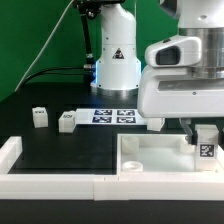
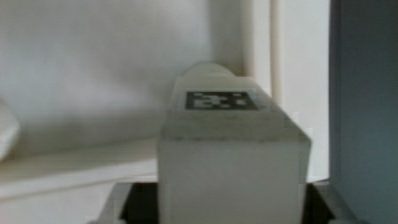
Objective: Assemble one leg
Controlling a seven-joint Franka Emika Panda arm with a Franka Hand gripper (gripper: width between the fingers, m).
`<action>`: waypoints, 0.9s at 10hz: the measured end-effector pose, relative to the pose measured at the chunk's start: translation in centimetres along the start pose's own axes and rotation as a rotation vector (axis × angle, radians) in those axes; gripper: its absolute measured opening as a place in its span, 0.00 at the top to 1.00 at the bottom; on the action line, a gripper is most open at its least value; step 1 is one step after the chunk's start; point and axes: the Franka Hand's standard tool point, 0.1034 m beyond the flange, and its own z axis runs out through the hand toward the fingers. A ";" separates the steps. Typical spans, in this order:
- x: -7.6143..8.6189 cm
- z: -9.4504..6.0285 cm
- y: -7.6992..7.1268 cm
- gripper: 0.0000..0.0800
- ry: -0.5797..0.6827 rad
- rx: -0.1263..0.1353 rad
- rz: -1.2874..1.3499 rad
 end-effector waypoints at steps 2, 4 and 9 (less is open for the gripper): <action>-0.5 0.1 0.1 0.64 -0.001 -0.001 0.346; -0.7 0.1 -0.1 0.64 -0.001 -0.007 0.601; -0.7 0.1 0.3 0.64 0.000 -0.016 1.064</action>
Offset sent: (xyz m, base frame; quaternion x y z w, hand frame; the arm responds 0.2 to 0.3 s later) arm -0.0102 0.0052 -0.0027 -0.0332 0.0075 0.2656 0.9635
